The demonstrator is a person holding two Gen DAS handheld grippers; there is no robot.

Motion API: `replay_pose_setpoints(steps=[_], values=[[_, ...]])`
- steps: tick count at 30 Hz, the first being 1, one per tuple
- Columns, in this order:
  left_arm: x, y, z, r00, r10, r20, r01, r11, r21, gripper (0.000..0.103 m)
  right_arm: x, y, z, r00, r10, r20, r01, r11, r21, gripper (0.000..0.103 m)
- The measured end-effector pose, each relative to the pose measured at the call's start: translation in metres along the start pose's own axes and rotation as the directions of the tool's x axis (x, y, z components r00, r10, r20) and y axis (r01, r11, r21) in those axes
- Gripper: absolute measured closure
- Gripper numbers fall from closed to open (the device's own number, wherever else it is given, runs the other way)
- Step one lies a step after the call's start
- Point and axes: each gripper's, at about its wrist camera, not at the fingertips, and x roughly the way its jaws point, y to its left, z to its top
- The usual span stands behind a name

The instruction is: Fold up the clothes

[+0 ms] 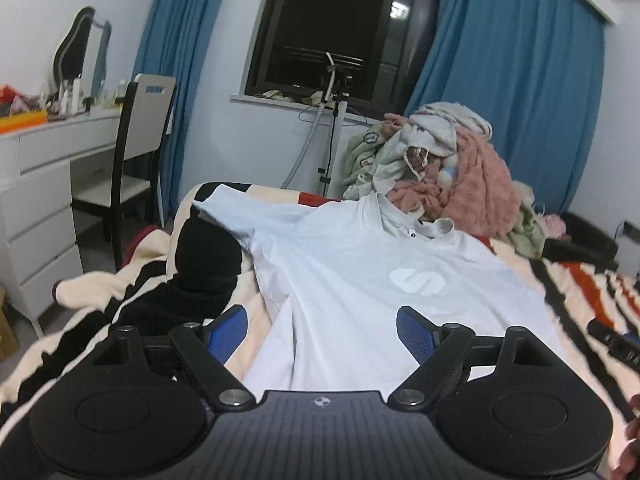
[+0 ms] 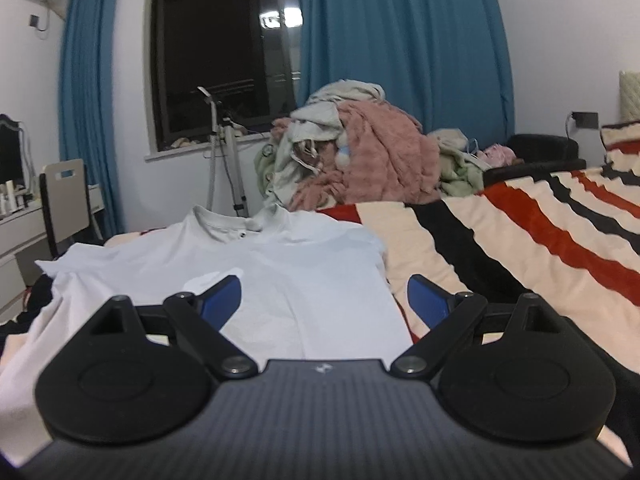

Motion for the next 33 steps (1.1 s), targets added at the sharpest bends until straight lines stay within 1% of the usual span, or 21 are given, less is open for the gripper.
replay_pose_setpoints(steps=[4, 7, 10, 13, 16, 18, 21, 24, 25, 27, 30, 32, 33], values=[[-0.009, -0.002, -0.001, 1.0, 0.008, 0.008, -0.008, 1.0, 0.004, 0.019, -0.001, 0.001, 0.0, 1.0, 0.003, -0.008, -0.003, 1.0, 0.001, 0.012], [-0.009, -0.009, -0.003, 1.0, 0.009, 0.008, -0.009, 1.0, 0.02, 0.019, 0.002, -0.001, 0.002, 1.0, -0.026, -0.001, 0.026, 1.0, -0.006, 0.012], [-0.008, -0.014, -0.006, 1.0, 0.009, 0.0, -0.009, 0.999, 0.033, 0.019, 0.015, -0.014, 0.007, 1.0, -0.018, -0.013, 0.019, 0.998, 0.065, 0.012], [-0.009, -0.013, -0.008, 1.0, 0.011, -0.003, -0.011, 1.0, 0.016, 0.019, 0.042, -0.032, 0.018, 0.999, 0.008, -0.032, -0.003, 0.988, 0.152, 0.012], [-0.007, -0.017, -0.011, 0.999, 0.038, 0.004, -0.038, 0.999, 0.026, 0.019, 0.074, -0.055, 0.027, 0.998, 0.04, -0.052, -0.026, 0.97, 0.241, 0.012], [-0.003, -0.019, -0.012, 0.998, 0.059, 0.009, -0.06, 0.998, 0.035, 0.019, 0.096, -0.073, 0.026, 0.995, 0.061, -0.075, -0.035, 0.952, 0.304, 0.012], [0.005, -0.022, -0.016, 0.998, 0.062, 0.012, -0.062, 0.997, 0.041, 0.019, 0.128, -0.101, 0.019, 0.992, 0.079, -0.1, -0.034, 0.919, 0.392, 0.012], [0.013, -0.025, -0.02, 0.998, 0.057, 0.019, -0.058, 0.997, 0.055, 0.019, 0.158, -0.12, 0.01, 0.986, 0.101, -0.13, -0.036, 0.902, 0.431, 0.025], [0.016, -0.027, -0.021, 0.998, 0.053, 0.019, -0.054, 0.997, 0.059, 0.019, 0.168, -0.125, 0.008, 0.984, 0.11, -0.14, -0.037, 0.896, 0.442, 0.025], [0.024, -0.029, -0.024, 0.999, 0.044, 0.011, -0.045, 0.997, 0.063, 0.019, 0.19, -0.133, 0.0, 0.975, 0.15, -0.162, -0.055, 0.877, 0.477, 0.025], [0.036, -0.029, -0.026, 0.999, 0.04, -0.007, -0.039, 0.998, 0.058, 0.019, 0.221, -0.133, -0.011, 0.955, 0.219, -0.199, -0.087, 0.851, 0.518, 0.025], [0.045, -0.027, -0.026, 0.999, 0.034, -0.02, -0.033, 0.999, 0.042, 0.019, 0.238, -0.128, -0.016, 0.942, 0.242, -0.233, -0.091, 0.851, 0.516, 0.027], [0.048, -0.027, -0.027, 0.999, 0.028, -0.026, -0.027, 0.999, 0.031, 0.019, 0.246, -0.124, -0.017, 0.939, 0.239, -0.246, -0.088, 0.861, 0.501, 0.027]])
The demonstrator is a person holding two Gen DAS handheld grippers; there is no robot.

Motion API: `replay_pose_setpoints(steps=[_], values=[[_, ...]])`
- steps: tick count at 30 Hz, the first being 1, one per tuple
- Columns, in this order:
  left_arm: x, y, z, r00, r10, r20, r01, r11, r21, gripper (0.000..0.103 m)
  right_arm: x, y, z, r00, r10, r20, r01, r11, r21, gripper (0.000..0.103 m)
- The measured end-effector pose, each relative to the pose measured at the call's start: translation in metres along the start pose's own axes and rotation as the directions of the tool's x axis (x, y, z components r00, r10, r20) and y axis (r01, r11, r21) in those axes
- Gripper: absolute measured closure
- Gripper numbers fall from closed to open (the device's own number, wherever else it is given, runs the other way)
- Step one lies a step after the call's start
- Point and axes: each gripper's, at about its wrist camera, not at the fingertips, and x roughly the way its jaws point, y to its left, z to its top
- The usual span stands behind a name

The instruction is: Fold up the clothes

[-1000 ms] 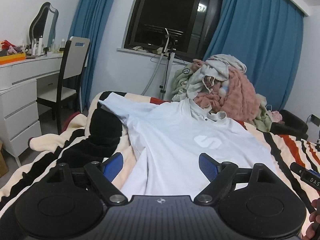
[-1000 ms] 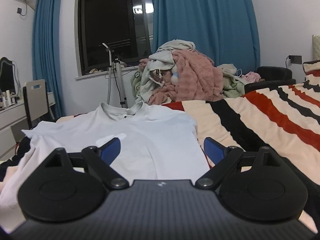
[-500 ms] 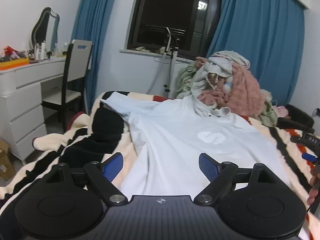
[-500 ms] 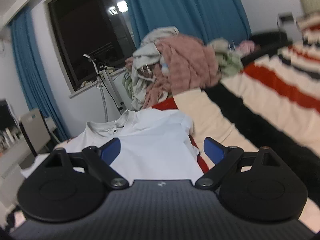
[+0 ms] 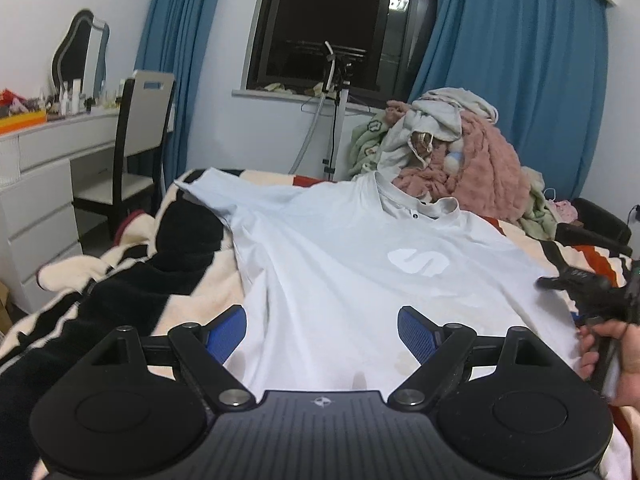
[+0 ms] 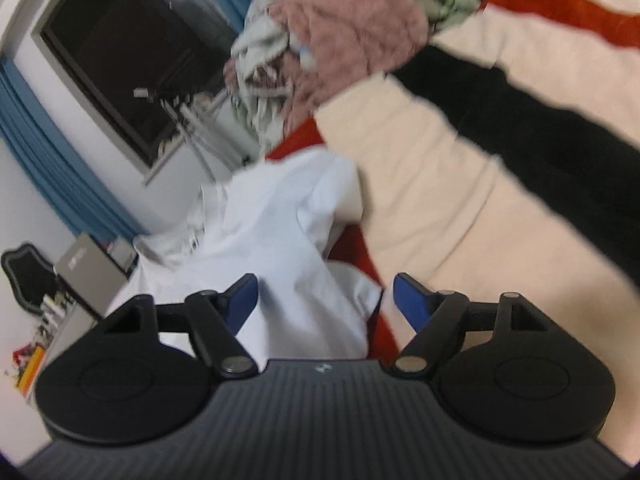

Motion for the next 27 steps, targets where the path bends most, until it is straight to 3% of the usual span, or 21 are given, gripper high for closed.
replay_pose_setpoints(steps=[2, 6, 7, 9, 11, 15, 18, 21, 22, 23, 24, 25, 27], values=[[0.007, 0.001, -0.001, 1.0, -0.012, -0.012, 0.012, 1.0, -0.015, 0.019, 0.01, 0.005, 0.001, 1.0, -0.006, 0.001, 0.006, 0.999, -0.035, 0.035], [0.018, -0.004, -0.003, 0.999, -0.026, -0.026, 0.026, 1.0, -0.003, 0.019, 0.023, 0.033, 0.001, 0.997, -0.072, 0.027, 0.075, 0.983, -0.165, 0.088], [0.02, -0.006, -0.004, 0.999, -0.029, -0.029, 0.029, 1.0, 0.004, 0.019, 0.023, 0.048, -0.004, 0.993, -0.105, 0.053, 0.115, 0.962, -0.248, 0.089], [0.023, -0.008, -0.005, 0.999, -0.038, -0.032, 0.038, 0.999, 0.015, 0.019, 0.024, 0.082, -0.017, 0.979, -0.162, 0.124, 0.2, 0.877, -0.436, 0.09], [0.024, -0.009, -0.006, 0.998, -0.047, -0.035, 0.048, 0.999, 0.025, 0.019, 0.027, 0.116, -0.037, 0.968, -0.181, 0.173, 0.249, 0.752, -0.611, 0.091], [0.025, -0.009, -0.008, 0.997, -0.066, -0.037, 0.068, 0.997, 0.04, 0.019, 0.041, 0.163, -0.079, 0.977, -0.127, 0.172, 0.214, 0.552, -0.806, 0.091], [0.026, -0.009, -0.01, 0.996, -0.08, -0.039, 0.081, 0.996, 0.032, 0.019, 0.051, 0.18, -0.102, 0.988, -0.109, 0.108, 0.148, 0.477, -0.866, 0.091], [0.026, -0.009, -0.01, 0.995, -0.09, -0.04, 0.092, 0.995, 0.031, 0.019, 0.051, 0.184, -0.103, 0.993, -0.083, 0.079, 0.109, 0.485, -0.868, 0.087], [0.026, -0.009, -0.01, 0.995, -0.095, -0.039, 0.096, 0.995, 0.029, 0.019, 0.048, 0.184, -0.1, 0.996, -0.062, 0.062, 0.085, 0.503, -0.86, 0.076], [0.026, -0.009, -0.01, 0.994, -0.099, -0.037, 0.1, 0.995, 0.026, 0.019, 0.043, 0.185, -0.098, 0.999, -0.027, 0.032, 0.042, 0.532, -0.846, 0.067], [0.025, -0.008, -0.01, 0.994, -0.103, -0.035, 0.104, 0.994, 0.023, 0.019, 0.039, 0.186, -0.095, 1.0, 0.009, 0.003, -0.002, 0.559, -0.829, 0.047], [0.024, -0.008, -0.01, 0.994, -0.106, -0.033, 0.107, 0.994, 0.02, 0.019, 0.033, 0.186, -0.091, 0.998, 0.052, -0.023, -0.049, 0.589, -0.807, 0.036], [0.022, -0.009, -0.01, 0.993, -0.112, -0.028, 0.113, 0.994, 0.015, 0.019, 0.021, 0.18, -0.078, 0.987, 0.15, -0.052, -0.14, 0.67, -0.729, 0.034]])
